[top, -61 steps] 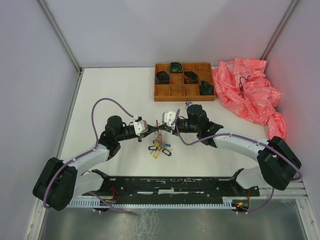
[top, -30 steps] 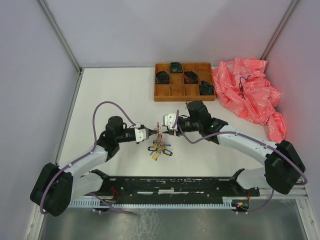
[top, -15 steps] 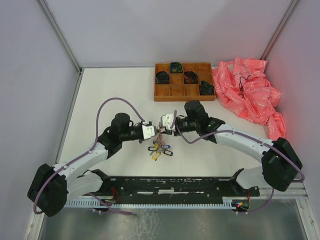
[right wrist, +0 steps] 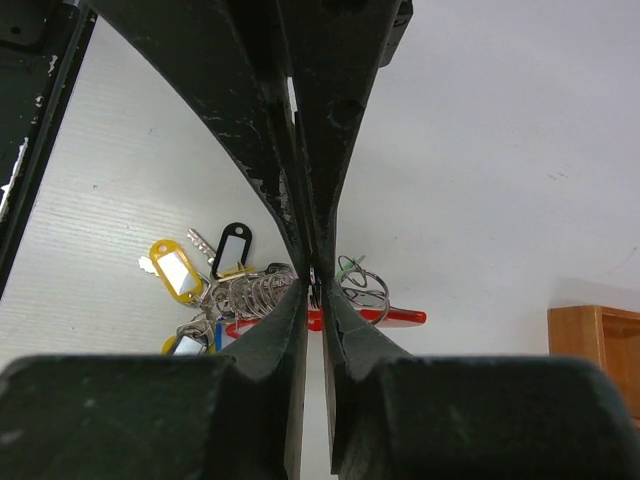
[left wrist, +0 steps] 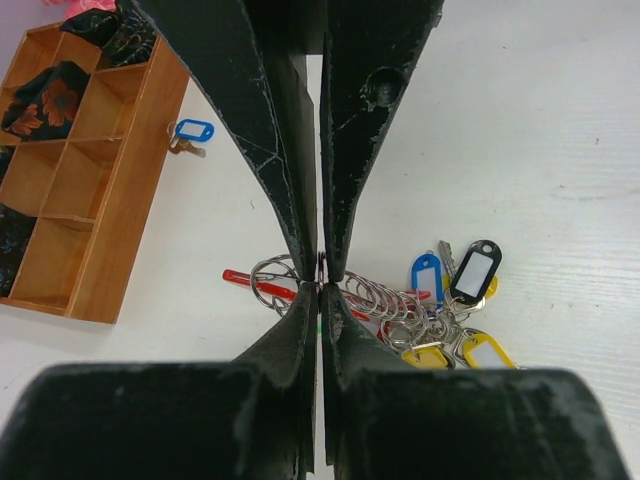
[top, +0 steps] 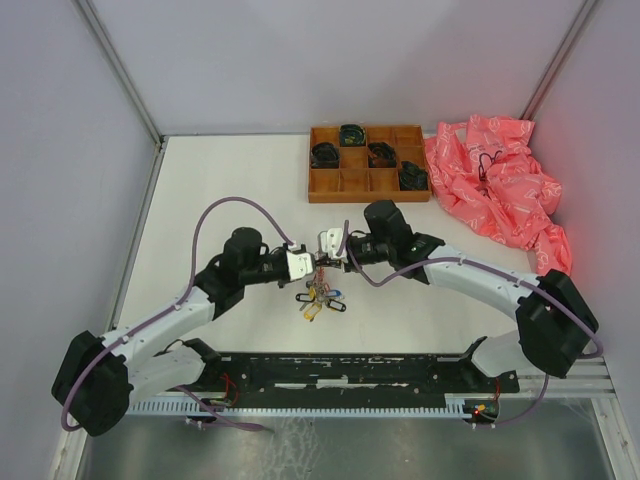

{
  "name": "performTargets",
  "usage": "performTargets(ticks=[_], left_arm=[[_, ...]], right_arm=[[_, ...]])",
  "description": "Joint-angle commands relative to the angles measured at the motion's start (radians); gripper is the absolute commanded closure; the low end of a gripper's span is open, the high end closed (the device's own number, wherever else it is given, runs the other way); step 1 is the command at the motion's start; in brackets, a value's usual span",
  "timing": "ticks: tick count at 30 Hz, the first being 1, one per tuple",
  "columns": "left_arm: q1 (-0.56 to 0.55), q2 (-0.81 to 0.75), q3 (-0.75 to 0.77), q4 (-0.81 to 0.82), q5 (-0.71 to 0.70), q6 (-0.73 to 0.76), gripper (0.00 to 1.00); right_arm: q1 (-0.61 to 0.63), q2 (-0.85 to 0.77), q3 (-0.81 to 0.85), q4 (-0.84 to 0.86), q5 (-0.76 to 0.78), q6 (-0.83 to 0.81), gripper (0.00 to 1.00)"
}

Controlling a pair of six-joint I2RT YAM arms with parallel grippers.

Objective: Put the keys on the keyring

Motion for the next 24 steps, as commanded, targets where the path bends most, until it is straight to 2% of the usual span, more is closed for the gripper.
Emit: performTargets(ticks=[1, 5, 10, 14, 24], left_arm=[[-0.006, -0.028, 0.045, 0.016, 0.014, 0.056, 0.97], [-0.006, -0.037, 0.023, 0.04, 0.017, 0.055, 0.94], [0.007, -0.059, -0.039, 0.145, 0.037, 0.026, 0.87], [0.048, -0.049, -0.059, 0.197, 0.106, -0.007, 0.81], [0.092, 0.011, -0.067, 0.249, 0.172, -0.046, 0.78]], right_arm=[[0.005, 0.0, 0.043, 0.021, -0.009, 0.002, 0.87], [0.005, -0.009, 0.036, 0.035, -0.007, 0.01, 0.99], [0.002, -0.029, 0.015, 0.058, -0.015, 0.02, 0.99], [-0.004, -0.041, -0.006, 0.089, -0.03, 0.034, 0.99], [-0.016, -0.053, -0.024, 0.122, -0.055, 0.048, 0.99]])
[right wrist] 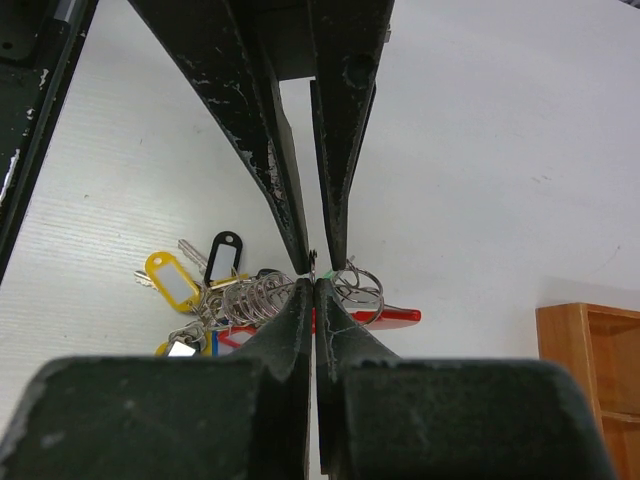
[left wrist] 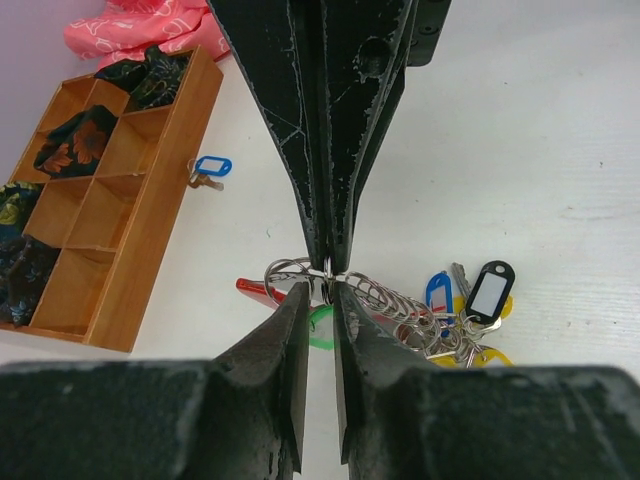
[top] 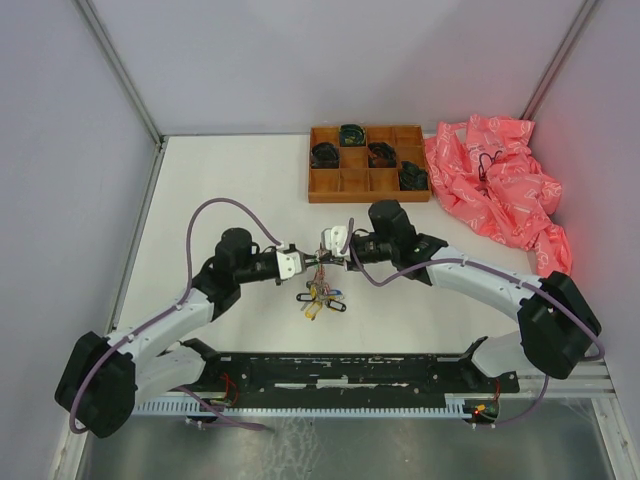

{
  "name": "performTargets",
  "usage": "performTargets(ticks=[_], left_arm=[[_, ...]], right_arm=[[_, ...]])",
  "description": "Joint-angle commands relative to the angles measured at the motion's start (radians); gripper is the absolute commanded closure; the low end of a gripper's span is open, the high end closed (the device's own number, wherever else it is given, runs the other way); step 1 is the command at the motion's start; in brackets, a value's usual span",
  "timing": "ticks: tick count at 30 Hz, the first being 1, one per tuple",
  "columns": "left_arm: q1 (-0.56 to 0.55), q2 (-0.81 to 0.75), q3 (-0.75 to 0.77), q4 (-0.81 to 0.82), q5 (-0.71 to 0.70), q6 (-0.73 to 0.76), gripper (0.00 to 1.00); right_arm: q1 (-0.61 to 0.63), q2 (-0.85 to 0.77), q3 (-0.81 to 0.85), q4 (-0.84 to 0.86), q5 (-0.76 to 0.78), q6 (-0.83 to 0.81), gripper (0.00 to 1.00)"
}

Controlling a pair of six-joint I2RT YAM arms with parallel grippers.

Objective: Put the keys on the keyring

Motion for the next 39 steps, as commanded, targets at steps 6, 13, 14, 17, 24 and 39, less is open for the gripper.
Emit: performTargets(ticks=[6, 13, 14, 17, 24, 39], left_arm=[[0.024, 0.032, -0.017, 0.131, 0.034, -0.052, 0.77], [0.031, 0.045, -0.019, 0.146, 0.029, -0.057, 0.82], [0.031, 0.045, -0.02, 0.148, 0.03, -0.058, 0.83], [0.031, 0.041, -0.02, 0.155, 0.03, -0.057, 0.87], [0.031, 0.027, -0.03, 0.178, 0.04, -0.06, 0.87], [0.03, 0.027, -0.022, 0.122, -0.069, -0.044, 0.97]], right_arm=[[-0.012, -0.04, -0.01, 0.096, -0.063, 0.035, 0.99], [-0.014, -0.039, -0.009, 0.105, -0.076, 0.041, 0.99], [-0.014, -0.039, -0.01, 0.105, -0.079, 0.042, 0.99], [-0.014, -0.032, -0.006, 0.097, -0.082, 0.042, 0.99], [-0.012, -0.009, 0.009, 0.074, -0.079, 0.03, 0.99], [-0.027, -0.035, 0.109, -0.027, 0.213, 0.286, 0.56]])
